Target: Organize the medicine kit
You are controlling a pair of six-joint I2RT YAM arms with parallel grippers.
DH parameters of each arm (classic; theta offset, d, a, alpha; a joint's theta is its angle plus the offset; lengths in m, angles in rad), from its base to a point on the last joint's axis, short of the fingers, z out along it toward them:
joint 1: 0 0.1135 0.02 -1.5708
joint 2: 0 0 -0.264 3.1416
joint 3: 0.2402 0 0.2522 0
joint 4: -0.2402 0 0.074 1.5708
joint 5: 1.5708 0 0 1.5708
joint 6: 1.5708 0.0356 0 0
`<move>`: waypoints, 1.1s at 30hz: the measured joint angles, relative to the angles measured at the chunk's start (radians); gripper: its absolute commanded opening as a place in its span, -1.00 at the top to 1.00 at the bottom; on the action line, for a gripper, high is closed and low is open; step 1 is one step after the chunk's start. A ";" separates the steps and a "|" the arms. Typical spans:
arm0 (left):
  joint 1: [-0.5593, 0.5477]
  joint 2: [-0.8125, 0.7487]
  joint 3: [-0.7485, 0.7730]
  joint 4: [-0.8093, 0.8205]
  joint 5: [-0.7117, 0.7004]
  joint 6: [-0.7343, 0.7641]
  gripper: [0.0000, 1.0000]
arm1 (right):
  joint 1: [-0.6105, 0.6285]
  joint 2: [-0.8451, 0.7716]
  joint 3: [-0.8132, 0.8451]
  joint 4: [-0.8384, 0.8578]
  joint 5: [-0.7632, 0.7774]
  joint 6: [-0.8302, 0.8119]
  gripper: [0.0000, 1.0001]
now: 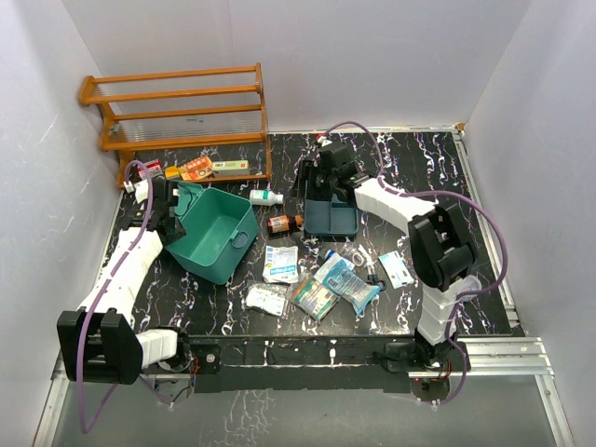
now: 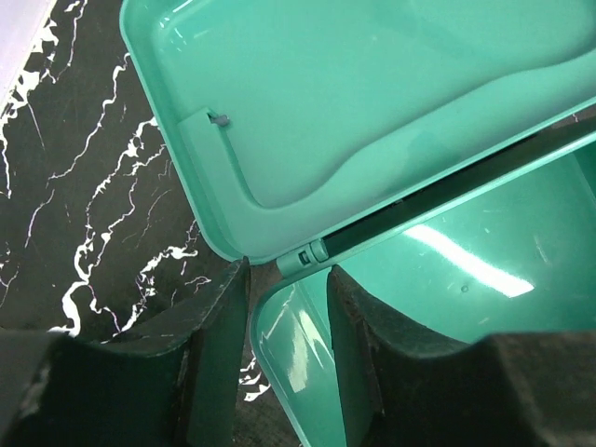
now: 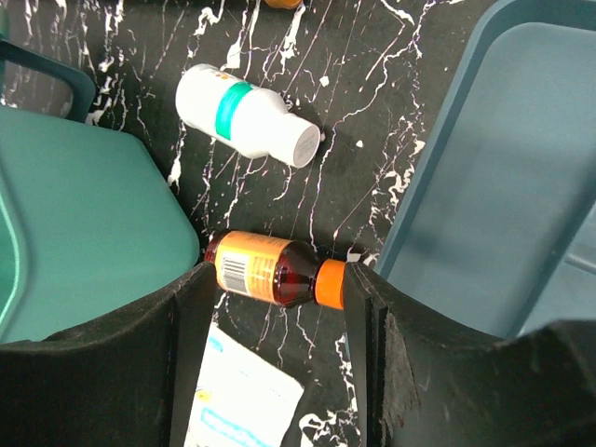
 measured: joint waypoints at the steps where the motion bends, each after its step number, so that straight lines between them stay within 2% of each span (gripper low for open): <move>1: 0.000 0.000 0.000 0.002 -0.006 0.006 0.09 | 0.004 0.016 0.011 0.000 0.003 -0.005 -0.08; 5: 0.000 -0.011 0.011 0.003 -0.013 0.024 -0.28 | 0.012 0.070 0.045 0.001 0.007 -0.034 -0.12; 8: 0.000 -0.040 0.013 -0.001 0.000 0.032 -0.40 | 0.017 0.104 0.072 0.001 0.005 -0.069 -0.15; 17: 0.000 -0.110 0.126 -0.002 0.080 0.071 -0.47 | 0.024 0.252 0.233 -0.019 -0.075 -0.268 -0.15; 28: 0.001 -0.077 0.215 0.171 0.337 0.162 -0.51 | 0.025 0.424 0.373 -0.085 -0.203 -0.519 -0.16; 33: 0.001 -0.054 0.217 0.220 0.389 0.167 -0.52 | 0.025 0.448 0.408 -0.100 -0.236 -0.585 -0.16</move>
